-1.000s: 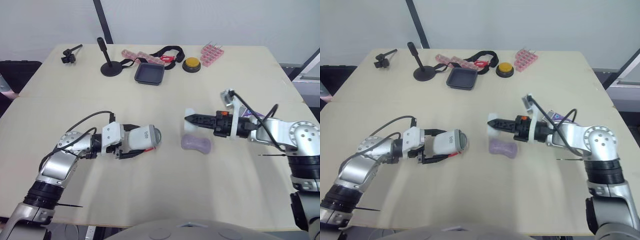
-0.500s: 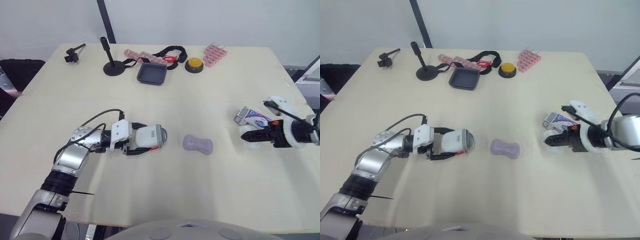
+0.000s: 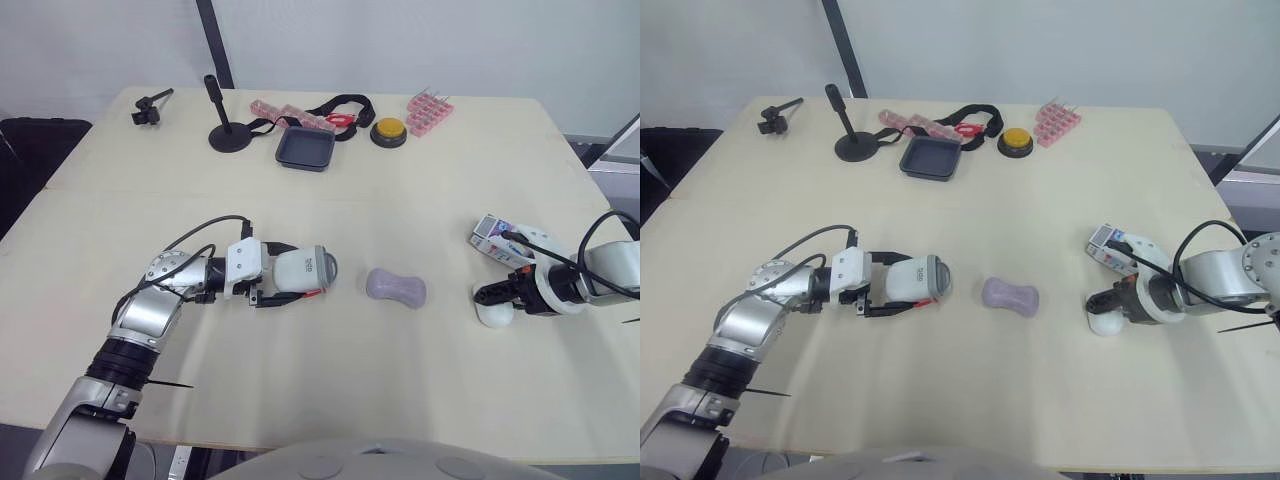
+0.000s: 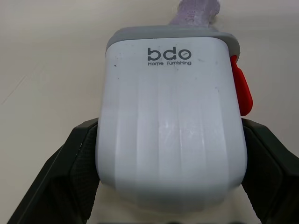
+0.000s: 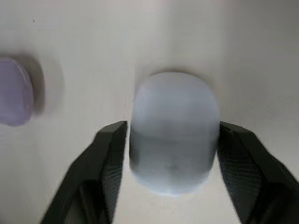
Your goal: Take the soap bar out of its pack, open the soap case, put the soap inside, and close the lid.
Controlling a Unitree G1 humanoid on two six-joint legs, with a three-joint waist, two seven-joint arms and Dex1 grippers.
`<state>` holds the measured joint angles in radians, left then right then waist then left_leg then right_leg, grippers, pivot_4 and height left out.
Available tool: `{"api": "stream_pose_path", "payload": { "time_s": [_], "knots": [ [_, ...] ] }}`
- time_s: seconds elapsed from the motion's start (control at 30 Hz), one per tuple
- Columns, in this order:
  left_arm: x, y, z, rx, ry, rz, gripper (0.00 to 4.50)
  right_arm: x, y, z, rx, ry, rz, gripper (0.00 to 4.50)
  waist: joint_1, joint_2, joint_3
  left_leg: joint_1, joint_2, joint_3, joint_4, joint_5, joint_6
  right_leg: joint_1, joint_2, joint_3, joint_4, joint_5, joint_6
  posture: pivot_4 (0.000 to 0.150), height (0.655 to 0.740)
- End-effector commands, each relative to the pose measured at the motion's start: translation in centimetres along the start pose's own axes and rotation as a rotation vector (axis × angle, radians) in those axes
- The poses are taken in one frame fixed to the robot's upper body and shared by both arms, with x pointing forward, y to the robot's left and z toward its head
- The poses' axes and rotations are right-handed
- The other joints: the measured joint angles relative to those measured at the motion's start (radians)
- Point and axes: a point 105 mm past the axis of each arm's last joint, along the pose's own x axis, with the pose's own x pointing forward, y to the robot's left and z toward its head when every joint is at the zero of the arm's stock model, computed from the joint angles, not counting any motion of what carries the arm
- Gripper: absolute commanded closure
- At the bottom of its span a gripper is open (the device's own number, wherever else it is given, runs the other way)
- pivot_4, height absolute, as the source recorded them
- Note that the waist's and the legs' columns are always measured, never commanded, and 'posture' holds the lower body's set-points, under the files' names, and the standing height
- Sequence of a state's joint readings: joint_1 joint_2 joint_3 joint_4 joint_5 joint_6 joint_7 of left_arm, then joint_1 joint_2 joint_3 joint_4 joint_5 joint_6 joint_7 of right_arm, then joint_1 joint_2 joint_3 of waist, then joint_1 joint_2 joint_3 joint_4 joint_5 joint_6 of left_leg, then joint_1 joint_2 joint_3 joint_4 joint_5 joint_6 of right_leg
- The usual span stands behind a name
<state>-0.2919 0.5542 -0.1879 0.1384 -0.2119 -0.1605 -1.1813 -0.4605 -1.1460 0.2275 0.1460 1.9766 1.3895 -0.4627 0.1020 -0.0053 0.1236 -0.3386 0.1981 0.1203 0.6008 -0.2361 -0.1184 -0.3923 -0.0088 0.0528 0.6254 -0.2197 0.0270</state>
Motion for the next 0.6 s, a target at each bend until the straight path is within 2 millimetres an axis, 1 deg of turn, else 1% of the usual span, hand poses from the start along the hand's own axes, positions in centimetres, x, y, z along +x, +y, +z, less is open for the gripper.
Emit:
{"api": "stream_pose_path", "payload": {
  "time_s": [0.03,0.07,0.13,0.27,0.37,0.47,0.53,0.57,0.6],
  "knots": [
    [-0.2,0.2,0.7,0.034,-0.010,0.004,1.02,-1.2,0.4,0.7,-0.039,-0.030,0.002,0.20,0.001,0.000,0.000,0.000,0.000,0.000,0.000,0.000,0.000,0.000,0.000,0.000,0.000,0.000,0.000,0.150,0.7400],
    [-0.2,0.2,0.7,0.034,-0.010,0.003,1.02,-1.5,0.7,0.9,-0.055,-0.038,0.015,0.09,0.003,0.000,0.000,0.000,0.000,0.000,0.000,0.000,0.000,0.000,0.000,0.000,0.001,0.000,0.000,0.150,0.7400],
    [0.0,0.2,0.6,0.035,-0.010,0.002,1.02,-2.0,1.3,1.1,-0.089,-0.051,0.026,0.09,0.005,0.001,0.001,-0.001,0.000,0.000,0.000,0.000,0.000,0.000,0.000,0.000,0.001,0.000,0.000,0.150,0.7400],
    [0.3,0.3,0.7,0.040,-0.017,0.003,1.02,-3.2,1.5,1.0,-0.152,-0.048,0.002,0.09,0.009,0.002,0.001,-0.002,0.000,0.000,0.000,0.003,0.005,-0.001,0.000,-0.001,-0.001,0.000,0.000,0.150,0.7400],
    [0.4,0.5,0.7,0.043,-0.020,0.000,1.02,-5.7,2.2,1.6,-0.269,-0.065,-0.035,0.09,0.012,0.003,0.002,-0.003,0.000,0.000,-0.001,0.003,0.005,-0.001,0.000,-0.001,-0.002,0.000,0.000,0.150,0.7400],
    [0.3,0.6,0.5,0.050,-0.009,-0.009,1.02,-7.8,3.4,1.3,-0.422,-0.048,-0.033,0.09,0.011,0.003,0.002,-0.003,0.001,0.000,-0.001,0.003,0.005,-0.002,0.001,-0.002,-0.002,0.000,0.000,0.150,0.7400],
    [0.1,0.7,0.5,0.051,-0.007,-0.012,1.02,-8.8,4.8,0.9,-0.526,-0.050,0.003,0.09,0.013,0.003,0.002,-0.003,0.001,0.000,-0.001,0.003,0.005,-0.002,0.001,-0.002,-0.002,0.000,0.000,0.150,0.7400],
    [0.1,0.8,0.6,0.052,-0.007,-0.014,1.02,-9.4,6.4,0.9,-0.623,-0.089,0.049,0.09,0.013,0.003,0.002,-0.003,0.001,0.000,-0.001,0.003,0.005,-0.002,0.001,-0.002,-0.002,0.000,0.000,0.150,0.7400],
    [0.0,1.0,0.6,0.052,-0.009,-0.013,1.02,-10.3,8.3,1.5,-0.765,-0.186,0.115,0.09,0.013,0.003,0.002,-0.003,0.001,0.000,-0.001,0.003,0.005,-0.002,0.001,-0.002,-0.002,0.000,0.000,0.150,0.7400]
  ]
}}
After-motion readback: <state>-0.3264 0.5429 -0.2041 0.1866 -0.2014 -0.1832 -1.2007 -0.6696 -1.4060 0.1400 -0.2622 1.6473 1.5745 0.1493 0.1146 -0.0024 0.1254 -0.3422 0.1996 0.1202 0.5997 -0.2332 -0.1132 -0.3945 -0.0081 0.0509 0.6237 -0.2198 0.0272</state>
